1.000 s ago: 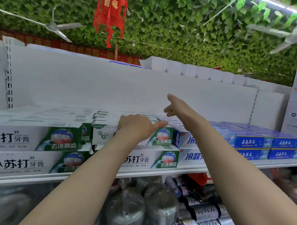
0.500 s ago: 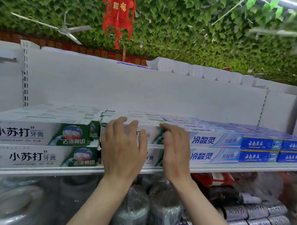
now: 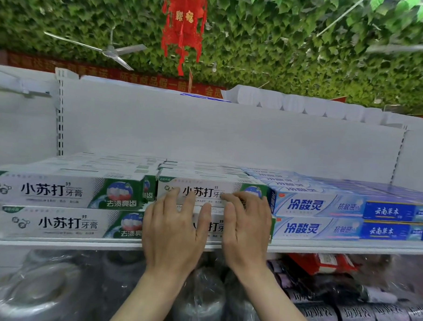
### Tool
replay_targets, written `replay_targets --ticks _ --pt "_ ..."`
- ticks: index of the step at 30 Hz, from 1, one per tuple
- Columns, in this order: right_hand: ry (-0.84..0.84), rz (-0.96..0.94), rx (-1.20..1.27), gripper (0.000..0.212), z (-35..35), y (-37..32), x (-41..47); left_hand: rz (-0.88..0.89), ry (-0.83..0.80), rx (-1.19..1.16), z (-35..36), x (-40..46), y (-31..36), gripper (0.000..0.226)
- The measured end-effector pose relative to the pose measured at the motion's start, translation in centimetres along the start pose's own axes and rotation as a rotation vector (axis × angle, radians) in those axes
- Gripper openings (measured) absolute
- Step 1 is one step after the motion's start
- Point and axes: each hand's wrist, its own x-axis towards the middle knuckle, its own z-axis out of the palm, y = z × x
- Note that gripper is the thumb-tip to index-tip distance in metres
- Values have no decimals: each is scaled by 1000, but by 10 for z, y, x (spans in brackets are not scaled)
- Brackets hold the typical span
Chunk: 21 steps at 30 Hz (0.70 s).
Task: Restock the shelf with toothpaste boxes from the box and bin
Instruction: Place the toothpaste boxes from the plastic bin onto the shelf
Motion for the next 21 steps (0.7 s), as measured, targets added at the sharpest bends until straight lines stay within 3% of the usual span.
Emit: replay_targets --ticks 6,12,21 --pt "-79 52 -68 51 10 8 3 47 -94 78 4 7 2 66" --pt "-102 68 -77 54 7 6 3 22 -155 80 0 9 5 89" --pt "-77 89 1 56 -2 1 6 2 -145 -60 -13 13 3 90"
